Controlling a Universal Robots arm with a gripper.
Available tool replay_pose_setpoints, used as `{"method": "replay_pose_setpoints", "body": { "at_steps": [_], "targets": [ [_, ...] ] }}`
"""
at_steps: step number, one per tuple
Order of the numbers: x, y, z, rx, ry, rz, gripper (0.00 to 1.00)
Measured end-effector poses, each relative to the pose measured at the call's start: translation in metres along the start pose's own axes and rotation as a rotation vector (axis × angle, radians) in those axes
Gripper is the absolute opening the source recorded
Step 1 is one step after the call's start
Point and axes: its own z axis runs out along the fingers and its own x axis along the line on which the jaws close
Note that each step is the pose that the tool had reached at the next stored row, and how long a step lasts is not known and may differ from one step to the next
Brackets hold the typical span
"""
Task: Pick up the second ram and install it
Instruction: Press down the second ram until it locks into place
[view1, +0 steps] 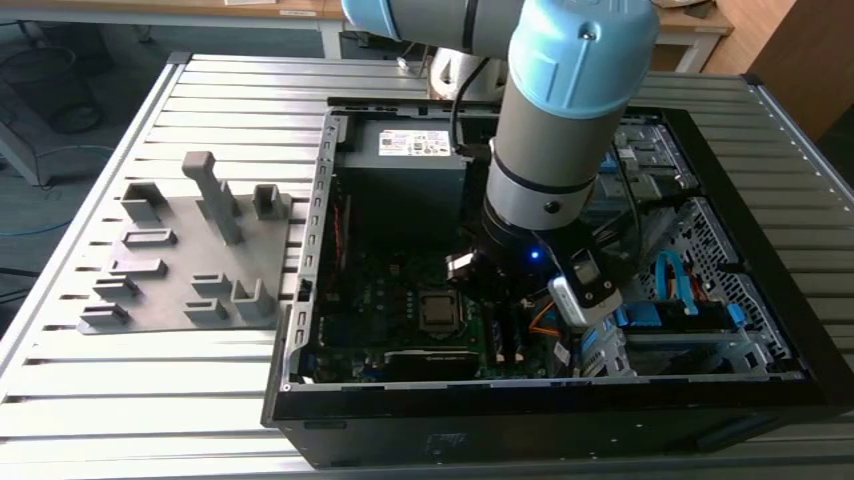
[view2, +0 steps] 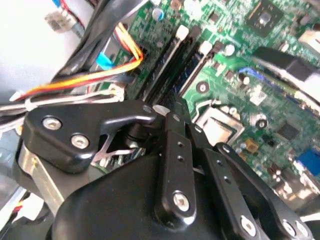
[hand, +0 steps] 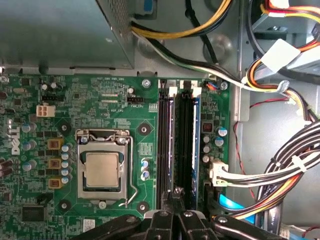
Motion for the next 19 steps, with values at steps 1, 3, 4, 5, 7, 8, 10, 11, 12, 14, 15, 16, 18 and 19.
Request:
{"method": "replay_pose_setpoints", "body": {
  "at_steps": [1, 3, 4, 5, 7, 8, 10, 11, 12, 14, 15, 16, 18, 19],
  "targets": [
    [0.0, -0.0005, -0.0049, 0.0019, 0.0005, 0.0, 0.1],
    [-0.0001, -0.0001, -0.0106, 0.0028, 0.0008, 0.0, 0.1],
    [-0.0001, 0.0017, -0.0111, 0.0029, 0.0008, 0.0, 0.1],
    [-0.0001, 0.0047, -0.0114, 0.0032, 0.0009, 0.0, 0.1],
    [-0.0001, 0.0137, -0.0116, 0.0032, 0.0009, 0.0, 0.1],
    [-0.0001, 0.0181, -0.0119, 0.0034, 0.001, 0.0, 0.1],
    [-0.0002, 0.026, -0.0125, 0.0033, 0.0009, 0.0, 0.1],
    [-0.0002, 0.027, -0.015, 0.0035, 0.0009, 0.0, 0.1],
    [-0.0004, 0.0275, -0.019, 0.0033, 0.0008, 0.0, 0.1],
    [-0.0005, 0.0276, -0.027, 0.0035, 0.0004, 0.0, 0.1],
    [-0.0005, 0.0275, -0.0301, 0.0035, 0.0001, 0.0, 0.1],
    [-0.0005, 0.0275, -0.0316, 0.0036, 0.0, 0.0, 0.1],
    [-0.0006, 0.0275, -0.0318, 0.0032, -0.0001, 0.0, 0.1],
    [-0.0006, 0.0275, -0.0318, 0.0031, -0.0002, 0.0, 0.1]
  ]
}}
